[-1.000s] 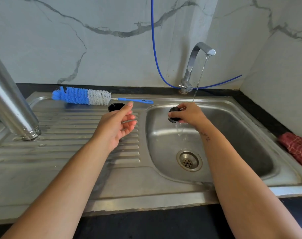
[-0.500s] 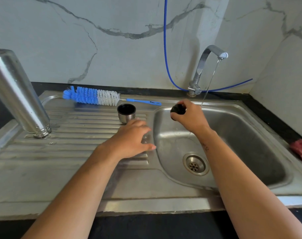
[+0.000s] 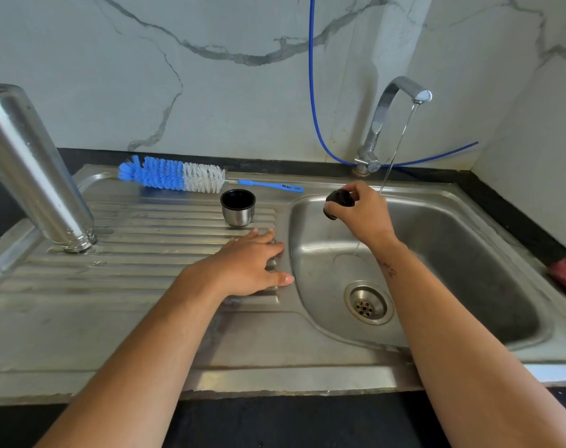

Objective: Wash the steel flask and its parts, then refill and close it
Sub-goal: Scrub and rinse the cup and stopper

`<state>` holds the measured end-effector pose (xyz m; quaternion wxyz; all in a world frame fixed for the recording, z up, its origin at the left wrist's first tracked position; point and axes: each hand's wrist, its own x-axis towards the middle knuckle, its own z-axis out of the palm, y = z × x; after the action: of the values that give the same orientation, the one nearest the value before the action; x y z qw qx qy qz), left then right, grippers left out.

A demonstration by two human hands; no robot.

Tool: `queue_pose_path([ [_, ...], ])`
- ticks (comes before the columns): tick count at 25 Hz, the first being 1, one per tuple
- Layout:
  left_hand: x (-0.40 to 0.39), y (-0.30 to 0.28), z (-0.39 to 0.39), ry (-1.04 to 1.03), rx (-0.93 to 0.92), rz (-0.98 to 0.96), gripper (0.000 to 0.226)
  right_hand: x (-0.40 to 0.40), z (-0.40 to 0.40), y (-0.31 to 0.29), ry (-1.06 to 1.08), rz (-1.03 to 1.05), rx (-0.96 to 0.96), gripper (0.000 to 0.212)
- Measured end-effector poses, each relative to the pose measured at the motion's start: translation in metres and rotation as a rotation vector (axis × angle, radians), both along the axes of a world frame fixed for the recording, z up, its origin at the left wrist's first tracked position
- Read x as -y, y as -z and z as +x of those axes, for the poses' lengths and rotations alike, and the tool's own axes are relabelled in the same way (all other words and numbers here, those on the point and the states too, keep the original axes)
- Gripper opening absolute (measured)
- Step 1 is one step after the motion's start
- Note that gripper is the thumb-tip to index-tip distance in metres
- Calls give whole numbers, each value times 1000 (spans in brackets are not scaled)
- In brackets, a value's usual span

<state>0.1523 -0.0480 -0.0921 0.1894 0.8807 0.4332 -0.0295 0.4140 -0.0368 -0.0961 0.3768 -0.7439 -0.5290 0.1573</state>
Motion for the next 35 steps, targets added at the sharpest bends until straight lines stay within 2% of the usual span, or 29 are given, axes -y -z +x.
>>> queue_pose_path([
  [3,1,-2,-2,7,5,-13,83,1,0,3,-59,-84,60,38],
  [7,4,-7,-5,8,33,-5,79,-1,-1,8,-103,-166,36,36],
  [9,9,-8,-3,22,28,6,77,1,-4,5,-125,-185,-76,31],
  [12,14,-10,-13,42,16,16,72,4,-19,-1,-169,-108,-258,32],
  [15,23,-5,-41,71,45,75,66,3,-42,-14,-217,-10,-195,48],
  [19,33,2,-56,100,134,185,58,-5,-88,-48,-312,158,-140,44],
  [24,21,1,-58,65,190,119,58,-41,-166,-81,-620,69,223,62],
  [29,17,6,-62,81,197,87,57,-78,-214,-76,-789,-85,644,56],
  [35,10,11,-63,117,219,109,56,-86,-230,-56,-804,-124,982,63],
])
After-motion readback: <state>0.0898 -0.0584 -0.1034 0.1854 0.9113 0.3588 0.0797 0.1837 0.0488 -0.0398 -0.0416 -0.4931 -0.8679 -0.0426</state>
